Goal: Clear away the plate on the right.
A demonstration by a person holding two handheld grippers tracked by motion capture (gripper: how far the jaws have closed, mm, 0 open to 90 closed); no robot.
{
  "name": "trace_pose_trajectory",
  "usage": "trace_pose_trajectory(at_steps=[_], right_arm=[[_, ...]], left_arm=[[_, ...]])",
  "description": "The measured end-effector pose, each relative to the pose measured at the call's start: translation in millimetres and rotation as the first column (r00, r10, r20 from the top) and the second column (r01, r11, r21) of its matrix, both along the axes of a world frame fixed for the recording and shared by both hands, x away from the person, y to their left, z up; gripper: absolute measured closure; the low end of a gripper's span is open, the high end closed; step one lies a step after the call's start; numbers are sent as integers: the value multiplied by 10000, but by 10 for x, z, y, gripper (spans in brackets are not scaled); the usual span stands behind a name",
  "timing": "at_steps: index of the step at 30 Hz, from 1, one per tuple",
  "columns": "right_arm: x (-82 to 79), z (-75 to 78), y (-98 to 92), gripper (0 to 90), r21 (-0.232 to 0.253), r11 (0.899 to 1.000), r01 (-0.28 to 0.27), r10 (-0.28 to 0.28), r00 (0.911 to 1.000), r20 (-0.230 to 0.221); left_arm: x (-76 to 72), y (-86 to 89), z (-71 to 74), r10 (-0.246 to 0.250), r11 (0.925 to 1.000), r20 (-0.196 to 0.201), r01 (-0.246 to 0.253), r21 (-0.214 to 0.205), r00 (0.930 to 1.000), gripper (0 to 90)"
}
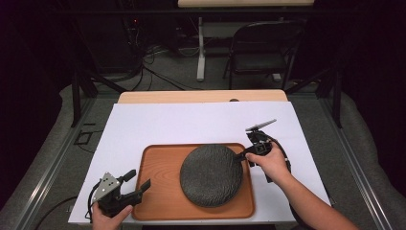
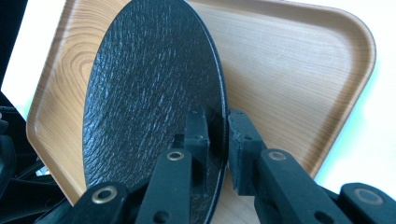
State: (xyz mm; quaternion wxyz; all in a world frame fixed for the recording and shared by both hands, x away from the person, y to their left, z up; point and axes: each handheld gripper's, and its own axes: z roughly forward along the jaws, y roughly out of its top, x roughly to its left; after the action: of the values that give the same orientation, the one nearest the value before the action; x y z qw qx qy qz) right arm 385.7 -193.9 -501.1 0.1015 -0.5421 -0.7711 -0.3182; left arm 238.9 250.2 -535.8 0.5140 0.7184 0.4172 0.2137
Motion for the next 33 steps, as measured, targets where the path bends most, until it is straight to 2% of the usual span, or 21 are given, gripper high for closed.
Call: trace_pose_trajectory(at_steps=[3,7,12,13,24,30,33], right_arm=[[0,-16,-6,794,53,9999,121,-120,9998,-128],[18,-60,-23,791,104,9999,111,-110,9999,-73],[30,-106,-44,786,111,9999,130,-127,9997,-212],[29,-126,-46,784,131,9995,286,-280,9989,-373],[55,-256,-89,770,79,9994,340,-335,9977,-595],[51,-326,-103,764,127,9983,564,-552,9952,-812],[47,-336,-112,765,204,9982,559,-543,9959,-726]], left_arm=[[-2,0,0,0,10000,-2,0,5,10000,307],[-3,1,1,21,10000,3,-21,5,10000,306],[-3,3,1,-7,10000,13,7,-10,10000,306],[-3,4,1,-7,10000,15,7,-11,10000,307],[-3,5,1,-6,10000,14,6,-3,10000,306],[-4,4,1,-8,10000,12,8,0,10000,306],[-4,3,2,16,10000,9,-16,13,10000,306]])
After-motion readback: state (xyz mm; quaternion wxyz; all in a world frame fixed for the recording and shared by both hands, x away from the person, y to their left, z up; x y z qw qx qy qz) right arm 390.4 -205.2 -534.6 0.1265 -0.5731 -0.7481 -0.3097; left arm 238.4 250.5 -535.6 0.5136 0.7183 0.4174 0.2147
